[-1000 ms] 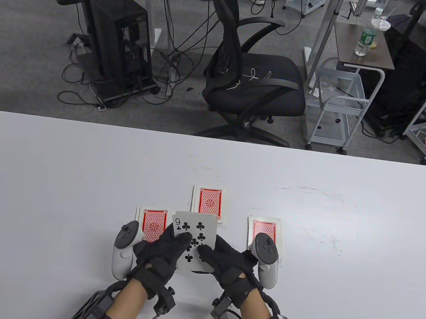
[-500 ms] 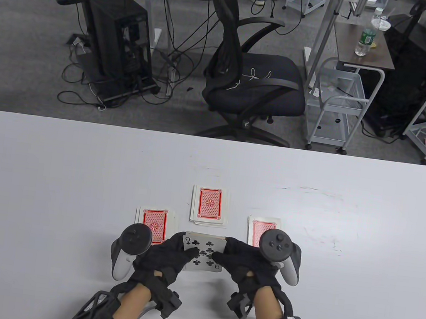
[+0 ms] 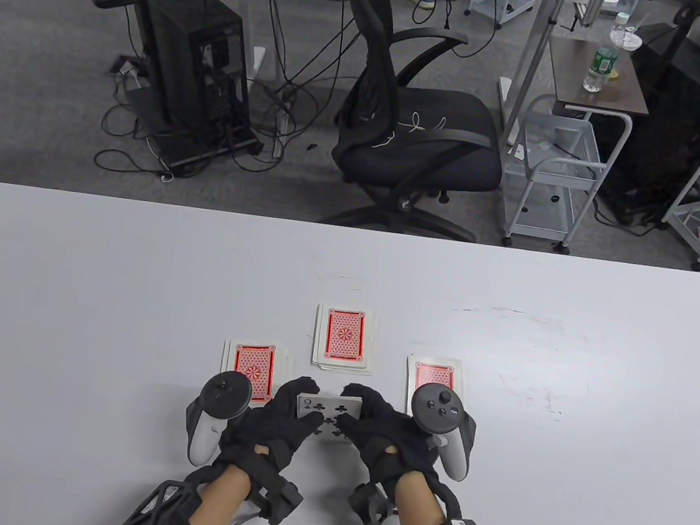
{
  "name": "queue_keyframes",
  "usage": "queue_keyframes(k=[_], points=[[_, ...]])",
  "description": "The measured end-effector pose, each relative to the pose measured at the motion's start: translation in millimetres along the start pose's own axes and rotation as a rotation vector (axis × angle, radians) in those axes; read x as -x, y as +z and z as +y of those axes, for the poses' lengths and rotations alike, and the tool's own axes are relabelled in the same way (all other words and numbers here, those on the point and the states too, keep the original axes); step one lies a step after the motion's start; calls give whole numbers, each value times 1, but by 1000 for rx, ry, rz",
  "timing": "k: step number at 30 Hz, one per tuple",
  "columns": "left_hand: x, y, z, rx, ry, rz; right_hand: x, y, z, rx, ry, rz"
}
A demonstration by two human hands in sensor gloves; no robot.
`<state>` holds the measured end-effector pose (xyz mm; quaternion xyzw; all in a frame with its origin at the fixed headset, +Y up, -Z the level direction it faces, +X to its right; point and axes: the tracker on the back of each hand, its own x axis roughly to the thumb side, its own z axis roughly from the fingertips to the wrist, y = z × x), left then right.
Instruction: Four-player card dealing with fan arrangement
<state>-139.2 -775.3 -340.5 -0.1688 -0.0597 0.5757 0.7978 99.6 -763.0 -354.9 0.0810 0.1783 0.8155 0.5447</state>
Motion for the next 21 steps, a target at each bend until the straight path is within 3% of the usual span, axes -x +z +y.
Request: queue_keyframes(k=[2, 8, 13, 17, 21], points=[[-5, 2, 0, -45, -35, -3, -5, 2, -1, 32, -1, -22], [-1, -5, -3, 3, -1, 45, 4, -6, 4, 10, 10, -8], [-5, -1, 6, -14, 68, -5, -16, -2, -12, 34, 85, -136], [3, 0, 13, 20, 172, -3, -26, 6, -26, 108, -189, -203], [10, -6, 2, 260, 404, -58, -27, 7, -14, -17, -497, -224]])
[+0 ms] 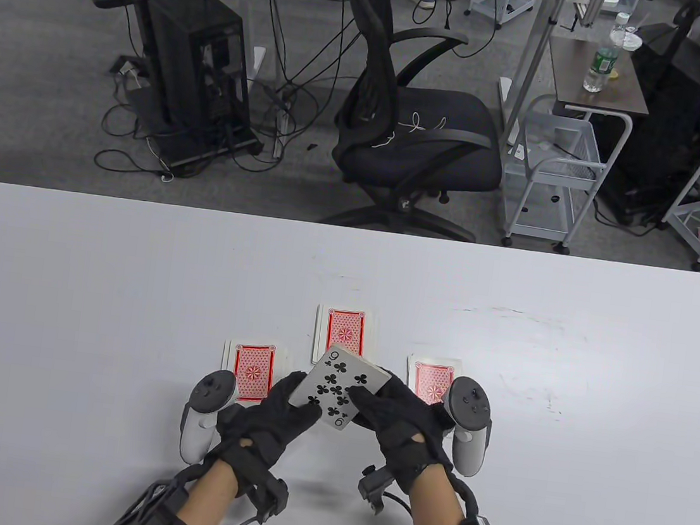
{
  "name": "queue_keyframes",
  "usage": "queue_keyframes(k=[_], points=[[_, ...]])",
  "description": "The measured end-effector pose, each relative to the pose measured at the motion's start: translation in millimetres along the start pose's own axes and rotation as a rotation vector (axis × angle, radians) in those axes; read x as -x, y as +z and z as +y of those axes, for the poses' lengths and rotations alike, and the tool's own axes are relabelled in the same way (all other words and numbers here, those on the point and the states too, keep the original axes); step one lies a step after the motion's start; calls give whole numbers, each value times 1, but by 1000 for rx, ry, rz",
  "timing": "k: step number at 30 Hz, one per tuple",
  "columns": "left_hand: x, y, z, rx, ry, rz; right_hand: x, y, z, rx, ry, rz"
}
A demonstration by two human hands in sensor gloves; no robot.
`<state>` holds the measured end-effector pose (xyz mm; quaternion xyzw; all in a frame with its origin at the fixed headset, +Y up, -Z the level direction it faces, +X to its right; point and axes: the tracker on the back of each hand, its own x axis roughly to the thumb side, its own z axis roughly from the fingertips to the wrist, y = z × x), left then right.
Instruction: Four-player card dealing with fan arrangement
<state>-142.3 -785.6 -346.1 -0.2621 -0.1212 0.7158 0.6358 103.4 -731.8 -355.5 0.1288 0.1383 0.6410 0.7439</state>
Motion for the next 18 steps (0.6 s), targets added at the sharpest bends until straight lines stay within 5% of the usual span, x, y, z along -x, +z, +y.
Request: queue_keyframes(k=[4, 7, 9, 12, 18], points=[[-6, -2, -12, 72, 84, -108, 3, -1, 8, -3, 15, 56], [-8, 2, -13, 62, 126, -137, -17, 4, 0, 94, 273, 68], [-13, 6, -13, 45, 91, -152, -37, 5, -5, 162, 484, -35], [-20, 8, -14, 67, -18, -144, -66, 3, 2, 189, 576, -231], [-23, 10, -19, 76, -38, -163, -81, -3, 30, 273, 757, -329]])
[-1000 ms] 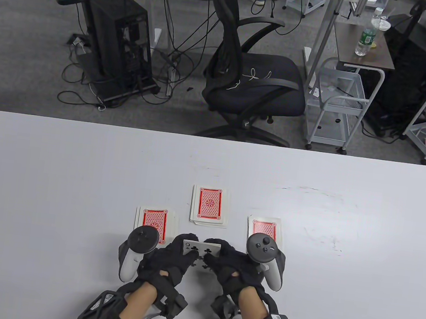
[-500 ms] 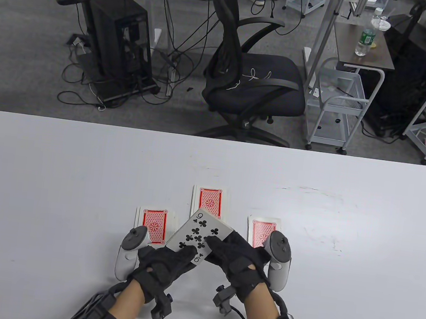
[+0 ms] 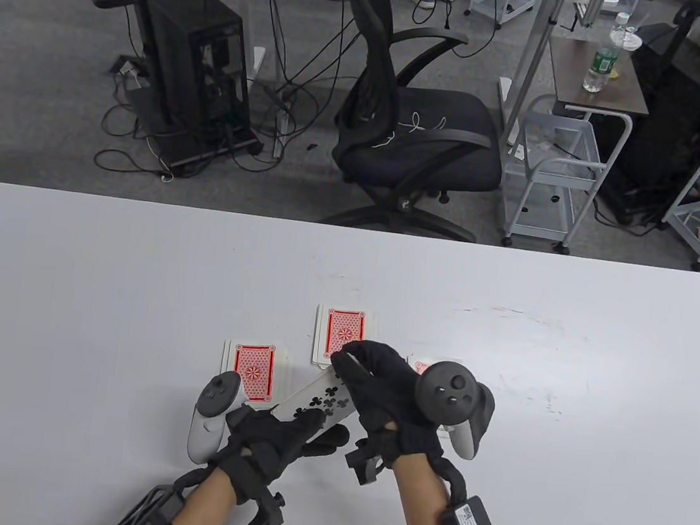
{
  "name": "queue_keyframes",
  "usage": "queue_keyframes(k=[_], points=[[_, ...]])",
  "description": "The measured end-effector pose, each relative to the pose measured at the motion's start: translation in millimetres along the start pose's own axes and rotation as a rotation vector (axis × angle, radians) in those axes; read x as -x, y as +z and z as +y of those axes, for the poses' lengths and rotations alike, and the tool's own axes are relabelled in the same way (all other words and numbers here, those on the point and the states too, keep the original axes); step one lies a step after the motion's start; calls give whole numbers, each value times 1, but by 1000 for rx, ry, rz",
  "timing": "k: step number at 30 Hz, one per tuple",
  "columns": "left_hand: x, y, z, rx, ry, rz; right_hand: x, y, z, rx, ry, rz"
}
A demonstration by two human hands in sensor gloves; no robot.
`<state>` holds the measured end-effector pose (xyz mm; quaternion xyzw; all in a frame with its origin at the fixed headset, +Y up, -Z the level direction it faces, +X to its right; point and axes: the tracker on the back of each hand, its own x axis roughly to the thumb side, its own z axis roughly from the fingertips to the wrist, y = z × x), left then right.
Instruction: Four-player card dealing with fan arrangement
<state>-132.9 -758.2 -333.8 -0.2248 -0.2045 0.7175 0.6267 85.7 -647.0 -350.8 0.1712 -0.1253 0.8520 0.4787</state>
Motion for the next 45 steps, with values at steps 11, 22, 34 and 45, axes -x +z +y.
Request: queue_keyframes(k=[11, 22, 34, 45], points=[[4, 3, 5, -4, 97, -23, 24, -4, 2, -107, -87, 109], [0, 6, 12, -38, 40, -7, 24, -5, -1, -77, -177, 59], [3, 8, 17, -76, 210, -72, 46, -4, 9, -254, -119, 182], [4, 10, 20, -75, 285, -115, 46, -4, 12, -150, -288, 117]])
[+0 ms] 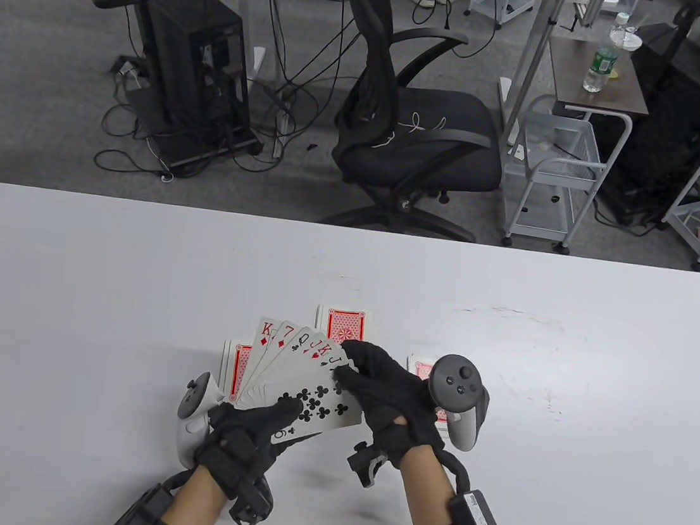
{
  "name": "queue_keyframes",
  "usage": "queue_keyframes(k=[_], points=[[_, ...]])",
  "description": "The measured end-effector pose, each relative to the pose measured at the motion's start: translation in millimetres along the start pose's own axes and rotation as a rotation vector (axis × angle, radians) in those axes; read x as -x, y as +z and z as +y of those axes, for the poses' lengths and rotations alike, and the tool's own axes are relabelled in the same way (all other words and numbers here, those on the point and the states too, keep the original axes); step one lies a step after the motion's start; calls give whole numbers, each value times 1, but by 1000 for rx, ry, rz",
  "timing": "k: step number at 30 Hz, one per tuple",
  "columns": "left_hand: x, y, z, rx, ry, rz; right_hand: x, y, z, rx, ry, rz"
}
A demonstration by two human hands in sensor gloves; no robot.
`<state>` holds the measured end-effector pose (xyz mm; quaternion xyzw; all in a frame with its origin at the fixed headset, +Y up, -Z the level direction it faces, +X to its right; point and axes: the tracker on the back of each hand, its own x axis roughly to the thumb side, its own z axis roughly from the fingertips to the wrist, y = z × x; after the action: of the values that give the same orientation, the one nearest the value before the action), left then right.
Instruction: Four-player card dealing with fan arrangement
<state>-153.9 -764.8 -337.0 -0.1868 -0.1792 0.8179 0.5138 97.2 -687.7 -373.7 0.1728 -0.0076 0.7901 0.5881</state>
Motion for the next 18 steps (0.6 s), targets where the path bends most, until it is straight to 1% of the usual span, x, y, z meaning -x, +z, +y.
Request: queue_keyframes(k=[3, 6, 8, 9, 12, 13, 15, 16, 18], points=[[-1, 1, 3, -21, 1, -1, 0, -1, -2, -43, 10, -17], [-1, 1, 5, -26, 12, 1, 3, -2, -3, -49, -95, -27], [-1, 0, 5, -14, -26, 21, 1, -2, -4, -41, -109, -36], [0, 0, 4, -2, -50, 33, -1, -3, -4, -37, -84, -47], [2, -2, 0, 23, -108, 63, -12, -3, -2, -31, 63, -46], [2, -3, -2, 31, -134, 75, -15, -2, -1, 4, 103, -48], [3, -4, -5, 52, -174, 79, -19, -1, 1, 69, 125, -59], [4, -3, -4, 54, -159, 83, -20, -2, 0, 86, 131, -72], [5, -3, -4, 46, -144, 85, -20, -2, -2, 43, 133, -62]])
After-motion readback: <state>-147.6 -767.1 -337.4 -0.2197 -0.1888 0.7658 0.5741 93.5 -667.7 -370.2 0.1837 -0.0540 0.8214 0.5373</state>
